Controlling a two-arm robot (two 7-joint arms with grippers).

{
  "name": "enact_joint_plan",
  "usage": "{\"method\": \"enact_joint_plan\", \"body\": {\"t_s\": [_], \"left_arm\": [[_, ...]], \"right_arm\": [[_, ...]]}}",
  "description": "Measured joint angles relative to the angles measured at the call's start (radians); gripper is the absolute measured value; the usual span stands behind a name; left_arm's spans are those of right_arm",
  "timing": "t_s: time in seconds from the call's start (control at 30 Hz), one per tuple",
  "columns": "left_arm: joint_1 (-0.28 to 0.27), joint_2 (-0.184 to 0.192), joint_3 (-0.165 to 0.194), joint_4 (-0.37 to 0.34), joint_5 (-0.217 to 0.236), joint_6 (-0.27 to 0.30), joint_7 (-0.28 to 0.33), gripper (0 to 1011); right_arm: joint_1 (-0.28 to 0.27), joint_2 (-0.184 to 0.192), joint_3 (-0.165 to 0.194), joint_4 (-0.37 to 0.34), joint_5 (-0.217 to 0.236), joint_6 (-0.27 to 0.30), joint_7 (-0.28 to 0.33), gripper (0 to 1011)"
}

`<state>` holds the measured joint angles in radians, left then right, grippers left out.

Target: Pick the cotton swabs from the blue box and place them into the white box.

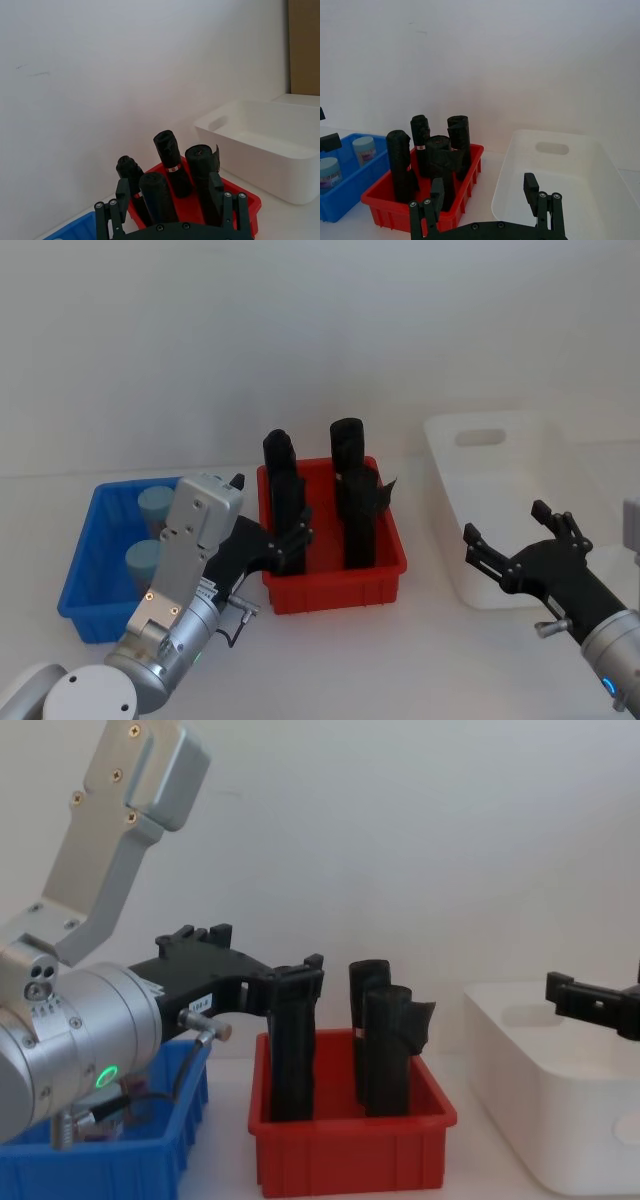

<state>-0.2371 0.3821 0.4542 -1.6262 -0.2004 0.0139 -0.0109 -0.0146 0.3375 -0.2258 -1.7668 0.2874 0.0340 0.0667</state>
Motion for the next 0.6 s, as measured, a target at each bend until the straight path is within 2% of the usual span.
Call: {"method": "enact_joint_plan", "body": {"t_s": [0.6], "left_arm": [[0.000, 0.000, 0.000, 0.000, 0.000, 0.000, 0.000, 1003]], "right_arm": [[0.000, 0.000, 0.000, 0.000, 0.000, 0.000, 0.000, 1001]]}}
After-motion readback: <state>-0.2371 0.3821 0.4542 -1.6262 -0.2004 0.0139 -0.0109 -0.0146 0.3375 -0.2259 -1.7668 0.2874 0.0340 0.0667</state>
